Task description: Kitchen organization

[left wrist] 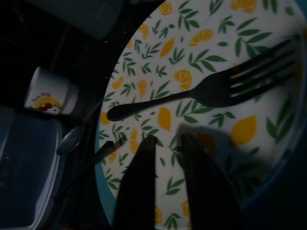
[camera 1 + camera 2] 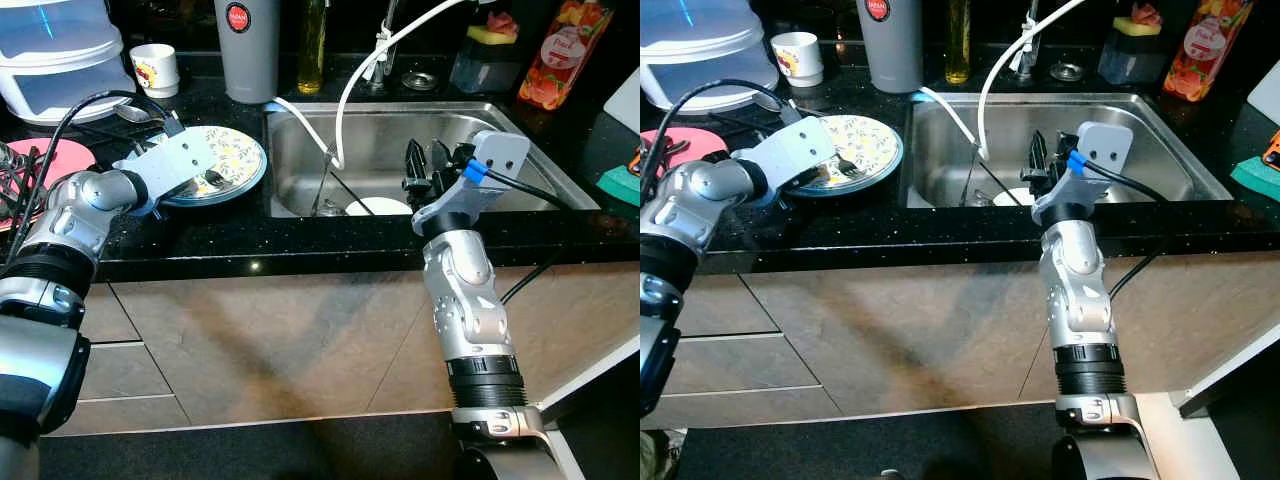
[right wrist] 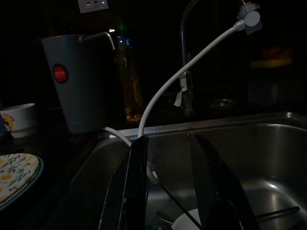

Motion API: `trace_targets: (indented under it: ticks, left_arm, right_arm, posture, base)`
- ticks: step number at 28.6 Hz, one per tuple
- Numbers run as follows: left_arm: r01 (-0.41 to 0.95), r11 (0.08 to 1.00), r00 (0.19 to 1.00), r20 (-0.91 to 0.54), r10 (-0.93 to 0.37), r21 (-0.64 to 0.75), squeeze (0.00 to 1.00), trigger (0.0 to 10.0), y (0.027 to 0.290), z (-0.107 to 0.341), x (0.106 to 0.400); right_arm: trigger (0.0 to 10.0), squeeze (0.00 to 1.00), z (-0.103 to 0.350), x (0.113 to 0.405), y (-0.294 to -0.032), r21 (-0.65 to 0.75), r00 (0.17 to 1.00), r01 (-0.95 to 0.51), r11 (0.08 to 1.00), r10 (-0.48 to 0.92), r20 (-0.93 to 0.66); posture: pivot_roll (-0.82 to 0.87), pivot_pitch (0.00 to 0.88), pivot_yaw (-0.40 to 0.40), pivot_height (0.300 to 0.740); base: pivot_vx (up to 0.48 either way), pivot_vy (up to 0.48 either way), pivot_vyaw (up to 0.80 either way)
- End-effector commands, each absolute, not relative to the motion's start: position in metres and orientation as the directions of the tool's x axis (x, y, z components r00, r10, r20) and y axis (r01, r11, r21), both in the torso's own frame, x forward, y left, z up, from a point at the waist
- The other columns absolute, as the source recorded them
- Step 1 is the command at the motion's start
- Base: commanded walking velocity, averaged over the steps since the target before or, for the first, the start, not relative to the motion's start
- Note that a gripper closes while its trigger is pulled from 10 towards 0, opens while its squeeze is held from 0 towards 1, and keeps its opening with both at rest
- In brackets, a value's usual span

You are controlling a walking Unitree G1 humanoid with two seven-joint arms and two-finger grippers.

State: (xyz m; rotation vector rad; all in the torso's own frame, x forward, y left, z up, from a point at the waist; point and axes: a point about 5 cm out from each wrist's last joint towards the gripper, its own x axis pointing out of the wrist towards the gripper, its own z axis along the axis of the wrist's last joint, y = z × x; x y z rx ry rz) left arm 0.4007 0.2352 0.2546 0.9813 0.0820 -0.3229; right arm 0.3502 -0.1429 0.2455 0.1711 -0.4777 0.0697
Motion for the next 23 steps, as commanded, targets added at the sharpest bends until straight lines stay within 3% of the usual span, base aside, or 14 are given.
trace_targets:
  ticks: [1, 6, 8, 9, 12, 15, 23]
  left_arm:
    - [0.264, 0.491, 0.961, -0.184, -0.206, 0.83, 0.0, 0.0, 0.241, 0.26, 0.4]
    - [0.129, 0.466, 0.975, -0.025, -0.223, 0.875, 0.0, 0.0, 0.235, 0.287, 0.399]
    - [0.014, 0.476, 0.965, 0.113, -0.236, 0.879, 0.0, 0.0, 0.228, 0.31, 0.398]
    - [-0.109, 0.499, 0.935, 0.259, -0.242, 0.86, 0.0, 10.0, 0.221, 0.334, 0.394]
    - [-0.17, 0.521, 0.911, 0.336, -0.242, 0.836, 0.0, 10.0, 0.218, 0.348, 0.391]
    - [-0.253, 0.576, 0.834, 0.477, -0.278, 0.778, 0.0, 10.0, 0.204, 0.375, 0.381]
    - [-0.212, 0.672, 0.746, 0.562, -0.358, 0.71, 0.0, 10.0, 0.17, 0.384, 0.374]
  right_arm:
    - [10.0, 0.0, 0.245, 0.35, -0.147, 0.151, 0.885, -0.098, 0.984, 0.016, 0.466]
    - [10.0, 0.0, 0.246, 0.35, -0.147, 0.15, 0.885, -0.099, 0.984, 0.018, 0.466]
    - [10.0, 0.0, 0.246, 0.35, -0.148, 0.15, 0.885, -0.098, 0.984, 0.018, 0.466]
    - [10.0, 0.0, 0.246, 0.35, -0.148, 0.149, 0.885, -0.098, 0.984, 0.018, 0.465]
    - [10.0, 0.0, 0.246, 0.35, -0.147, 0.148, 0.885, -0.099, 0.984, 0.019, 0.464]
    - [10.0, 0.0, 0.246, 0.35, -0.146, 0.148, 0.885, -0.102, 0.984, 0.021, 0.464]
    - [10.0, 0.0, 0.246, 0.35, -0.146, 0.148, 0.885, -0.102, 0.984, 0.022, 0.466]
  posture:
    - [0.25, 0.081, -0.022, 0.74]
    - [0.24, 0.084, -0.026, 0.74]
    - [0.24, 0.086, -0.028, 0.74]
    - [0.24, 0.087, -0.029, 0.74]
    - [0.24, 0.089, -0.03, 0.74]
    - [0.24, 0.09, -0.031, 0.74]
    - [0.24, 0.091, -0.03, 0.74]
  base:
    - [0.0, 0.0, 0.0]
    - [0.0, 0.0, 0.0]
    - [0.0, 0.0, 0.0]
    - [0.0, 0.0, 0.0]
    - [0.0, 0.0, 0.0]
    - [0.0, 0.0, 0.0]
    - [0.0, 0.0, 0.0]
